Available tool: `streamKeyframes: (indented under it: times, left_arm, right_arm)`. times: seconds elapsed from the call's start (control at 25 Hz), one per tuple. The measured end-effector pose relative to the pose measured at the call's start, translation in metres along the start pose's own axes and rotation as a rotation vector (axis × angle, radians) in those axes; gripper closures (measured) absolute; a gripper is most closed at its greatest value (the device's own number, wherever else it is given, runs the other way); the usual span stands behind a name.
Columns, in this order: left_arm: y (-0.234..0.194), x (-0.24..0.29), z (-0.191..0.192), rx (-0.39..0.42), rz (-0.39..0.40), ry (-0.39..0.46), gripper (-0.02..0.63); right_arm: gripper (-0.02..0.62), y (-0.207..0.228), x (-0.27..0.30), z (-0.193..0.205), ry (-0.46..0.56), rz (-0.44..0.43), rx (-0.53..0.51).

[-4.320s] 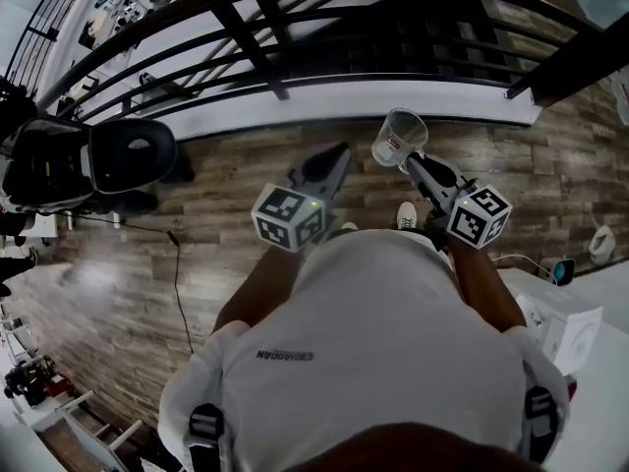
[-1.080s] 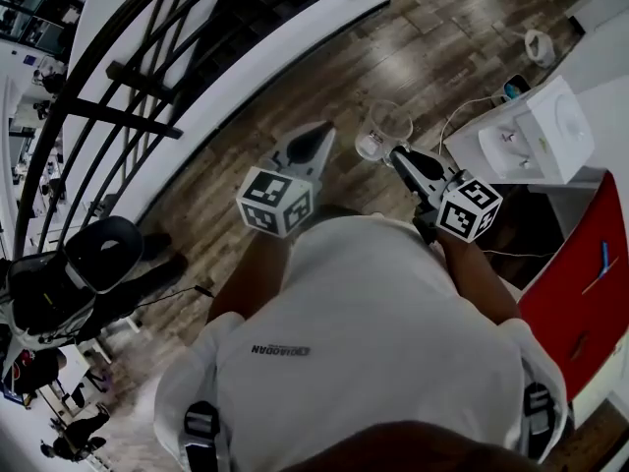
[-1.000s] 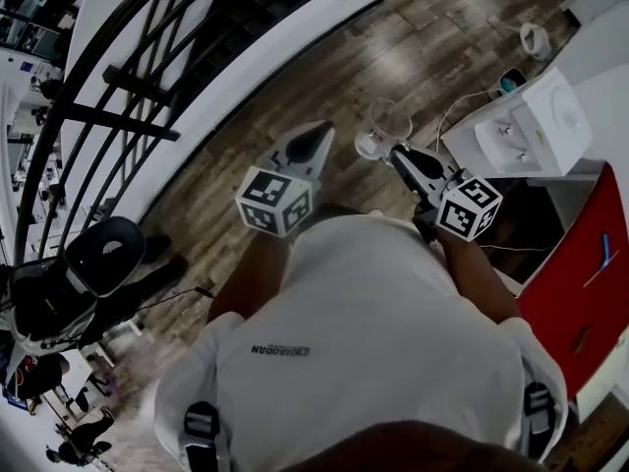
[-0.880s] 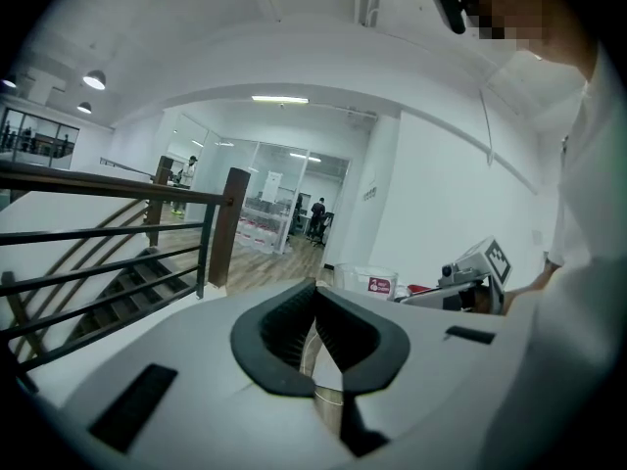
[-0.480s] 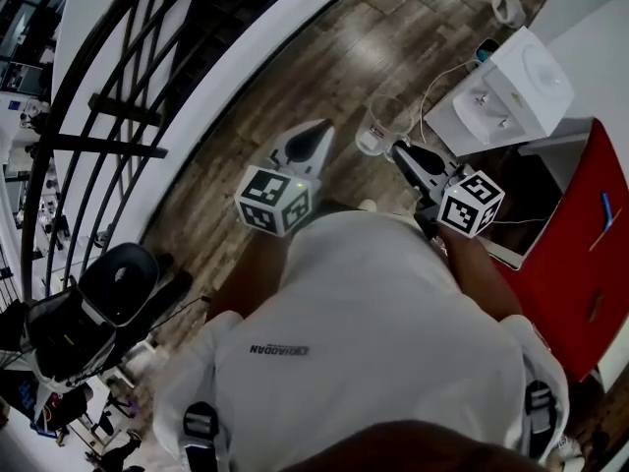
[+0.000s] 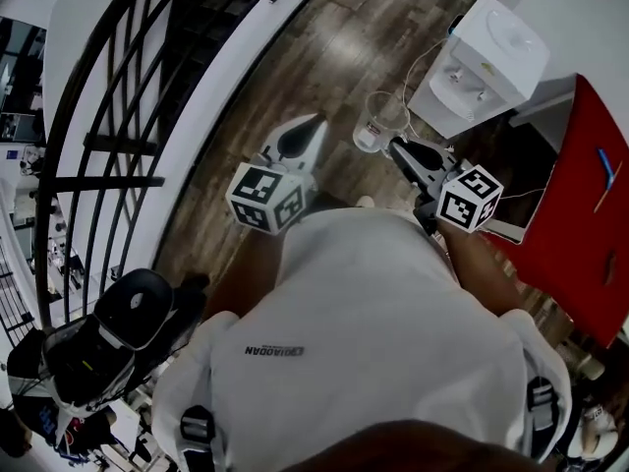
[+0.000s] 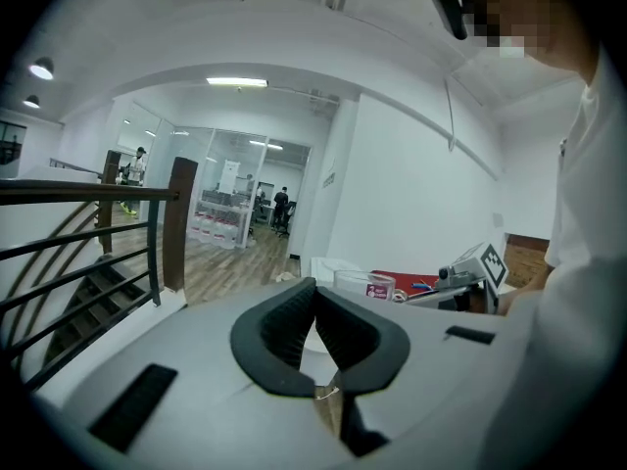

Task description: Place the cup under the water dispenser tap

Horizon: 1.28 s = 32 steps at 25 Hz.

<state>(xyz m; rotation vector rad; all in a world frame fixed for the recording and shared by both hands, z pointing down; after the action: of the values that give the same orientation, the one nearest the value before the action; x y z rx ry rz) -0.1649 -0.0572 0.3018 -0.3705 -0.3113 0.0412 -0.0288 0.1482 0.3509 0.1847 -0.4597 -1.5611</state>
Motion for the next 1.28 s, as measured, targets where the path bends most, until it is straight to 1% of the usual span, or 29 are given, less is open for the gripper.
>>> streamKeyframes:
  times: [0.24,0.4,0.84,1.04,1.28]
  left_arm:
    - [0.013,0.015,0.0,0.027,0.059,-0.051,0.611]
    - [0.016,0.035,0.001,0.041,0.102,-0.084,0.611]
    - [0.032,0.105,0.001,0.098,0.281,-0.209,0.611]
    - [0.036,0.132,-0.004,0.118,0.358,-0.241,0.611]
    - [0.027,0.157,-0.016,0.123,0.42,-0.27,0.611]
  right_arm:
    - [0.551,0.004,-0.02,0.005,0.042,0.067,0.027]
    - [0.551,0.013,-0.033,0.009,0.074,0.118,0.045]
    - [0.551,0.031,-0.076,0.025,0.15,0.333,0.116]
    - [0.551,0.039,-0.083,0.025,0.175,0.412,0.139]
    - [0.551,0.049,-0.079,0.014,0.185,0.48,0.151]
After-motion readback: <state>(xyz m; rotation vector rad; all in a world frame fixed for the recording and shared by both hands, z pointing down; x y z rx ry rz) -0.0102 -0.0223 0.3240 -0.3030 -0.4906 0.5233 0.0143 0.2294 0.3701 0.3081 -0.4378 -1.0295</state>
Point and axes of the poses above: the fingertips, and each gripper's own axes: x forward along the fingers, y to its right, z out of its underside, the point moved 9 cm from there along -x, backward along the fingers, and after that the axes turned 9 degrees about -x, right-handed, at the moved point
